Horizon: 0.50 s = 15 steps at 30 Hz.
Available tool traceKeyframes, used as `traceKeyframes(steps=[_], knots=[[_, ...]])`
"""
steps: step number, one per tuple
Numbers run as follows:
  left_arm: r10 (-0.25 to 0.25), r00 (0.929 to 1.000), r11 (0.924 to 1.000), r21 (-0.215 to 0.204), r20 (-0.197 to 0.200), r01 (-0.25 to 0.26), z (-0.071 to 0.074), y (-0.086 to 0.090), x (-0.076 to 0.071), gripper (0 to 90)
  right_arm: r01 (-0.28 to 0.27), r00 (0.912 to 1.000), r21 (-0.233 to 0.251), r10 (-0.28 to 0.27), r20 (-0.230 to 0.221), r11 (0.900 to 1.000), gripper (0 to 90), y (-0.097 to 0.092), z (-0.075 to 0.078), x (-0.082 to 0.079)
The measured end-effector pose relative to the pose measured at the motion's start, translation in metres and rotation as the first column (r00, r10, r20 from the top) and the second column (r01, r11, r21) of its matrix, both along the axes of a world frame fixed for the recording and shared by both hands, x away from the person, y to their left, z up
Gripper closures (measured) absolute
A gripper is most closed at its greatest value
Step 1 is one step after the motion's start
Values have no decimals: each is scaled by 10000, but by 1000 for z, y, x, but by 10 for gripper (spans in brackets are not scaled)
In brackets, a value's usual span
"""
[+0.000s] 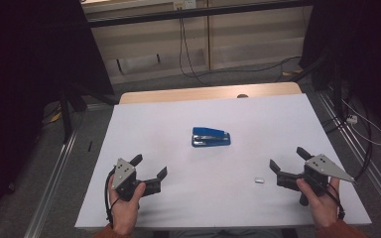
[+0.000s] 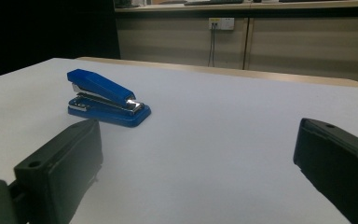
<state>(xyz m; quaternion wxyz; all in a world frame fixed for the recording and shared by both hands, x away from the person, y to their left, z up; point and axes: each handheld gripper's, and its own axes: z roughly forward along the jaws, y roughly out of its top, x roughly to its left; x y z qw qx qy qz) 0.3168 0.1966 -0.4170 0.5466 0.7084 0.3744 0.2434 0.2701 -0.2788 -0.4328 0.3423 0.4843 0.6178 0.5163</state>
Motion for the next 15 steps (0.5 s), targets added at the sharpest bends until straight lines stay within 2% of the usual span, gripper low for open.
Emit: traceKeyframes(steps=[2, 15], knots=[[1, 10000, 10000, -79, -54, -1, 0, -1, 0, 29, -28, 10000, -8, 28, -68, 10000, 10, 0, -1, 1], [-158, 9998, 9998, 116, -74, 159, -1, -2, 1, 29, -291, 9994, -124, 288, -202, 9995, 10, 3, -1, 1]])
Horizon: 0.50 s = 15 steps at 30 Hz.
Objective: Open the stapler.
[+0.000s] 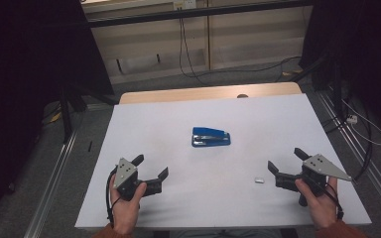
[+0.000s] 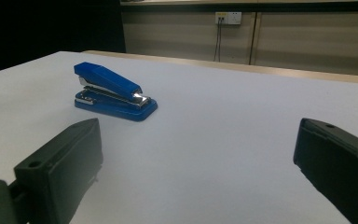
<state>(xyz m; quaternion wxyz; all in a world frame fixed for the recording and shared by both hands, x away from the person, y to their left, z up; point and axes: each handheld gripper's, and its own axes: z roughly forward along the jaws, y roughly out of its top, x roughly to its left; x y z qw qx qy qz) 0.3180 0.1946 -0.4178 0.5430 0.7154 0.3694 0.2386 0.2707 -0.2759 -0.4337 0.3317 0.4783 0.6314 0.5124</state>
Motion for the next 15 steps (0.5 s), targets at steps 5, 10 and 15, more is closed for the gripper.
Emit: traceKeyframes(steps=[5, 10, 15], knots=[[31, 10000, 10000, -6, 40, -31, 0, -1, 2, 29, -128, 9999, 46, 129, -79, 9999, 11, 2, -1, 1], [71, 9996, 9998, 166, 280, -75, 1, -9, 4, 29, -558, 9981, -111, 555, -256, 9984, 10, 10, -2, 2], [-267, 9996, 9988, 403, 44, 265, -2, -14, 5, 50, -875, 9955, -106, 871, -384, 9961, 10, 16, -2, 4]])
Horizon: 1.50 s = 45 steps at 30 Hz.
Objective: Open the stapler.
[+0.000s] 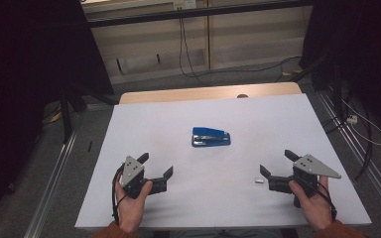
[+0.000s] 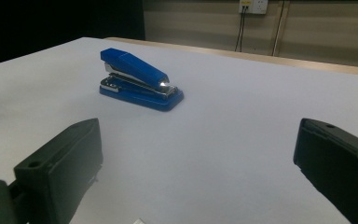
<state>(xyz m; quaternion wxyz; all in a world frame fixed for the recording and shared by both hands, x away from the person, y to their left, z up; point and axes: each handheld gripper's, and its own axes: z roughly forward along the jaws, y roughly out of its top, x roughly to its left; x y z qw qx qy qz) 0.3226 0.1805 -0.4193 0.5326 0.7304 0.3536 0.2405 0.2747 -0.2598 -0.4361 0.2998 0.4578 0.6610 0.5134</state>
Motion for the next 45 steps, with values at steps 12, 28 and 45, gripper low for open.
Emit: traceKeyframes(steps=[12, 28, 45], knots=[[-632, 9960, 9976, -314, -636, 613, -2, -4, 13, 56, -826, 9964, -44, 825, -179, 9966, 25, 25, 0, 24], [-1563, 9860, 9875, -294, -583, 1548, -2, -19, 26, 60, -1862, 9825, 116, 1862, 69, 9824, 13, 61, 9, 54], [-1394, 9884, 9896, 269, -598, 1412, 1, -44, 67, 60, -2886, 9573, -102, 2887, 131, 9574, 98, 100, 10, 87]])
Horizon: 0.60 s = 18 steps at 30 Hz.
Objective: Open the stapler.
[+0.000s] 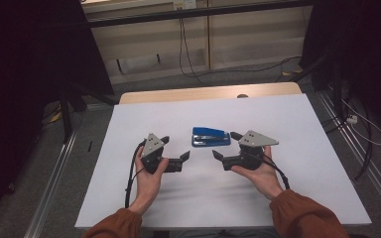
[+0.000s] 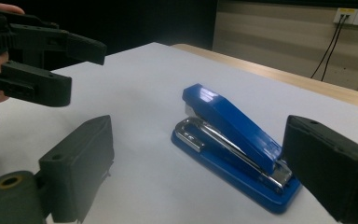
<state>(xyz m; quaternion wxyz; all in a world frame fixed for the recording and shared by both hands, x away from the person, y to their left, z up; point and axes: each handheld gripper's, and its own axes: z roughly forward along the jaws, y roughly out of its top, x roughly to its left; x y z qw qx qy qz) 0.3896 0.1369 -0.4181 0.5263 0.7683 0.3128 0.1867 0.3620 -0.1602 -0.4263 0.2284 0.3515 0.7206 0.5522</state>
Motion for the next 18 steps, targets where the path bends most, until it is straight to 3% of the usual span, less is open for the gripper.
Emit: traceKeyframes(steps=[3, 9, 14, 17, 18], knots=[[-169, 9998, 9998, 80, 59, 168, -1, -2, 7, 61, -123, 9999, 15, 123, -8, 9999, 144, 5, -1, 6], [30, 10000, 10000, 57, 85, -31, 2, -10, 22, 54, -85, 10000, 119, 85, 39, 9999, 201, 13, -2, 21], [61, 9998, 10000, 14, -164, -61, 0, -14, 37, 57, -148, 9999, 154, 149, -82, 9998, 241, 20, -1, 32], [176, 9997, 9998, -109, -152, -178, 1, -13, 41, 57, -119, 9999, 103, 119, -4, 9999, 257, 21, -1, 35], [188, 9998, 9998, 57, -11, -188, 2, -12, 46, 56, -104, 9999, 139, 105, -17, 9998, 264, 22, 0, 38]])
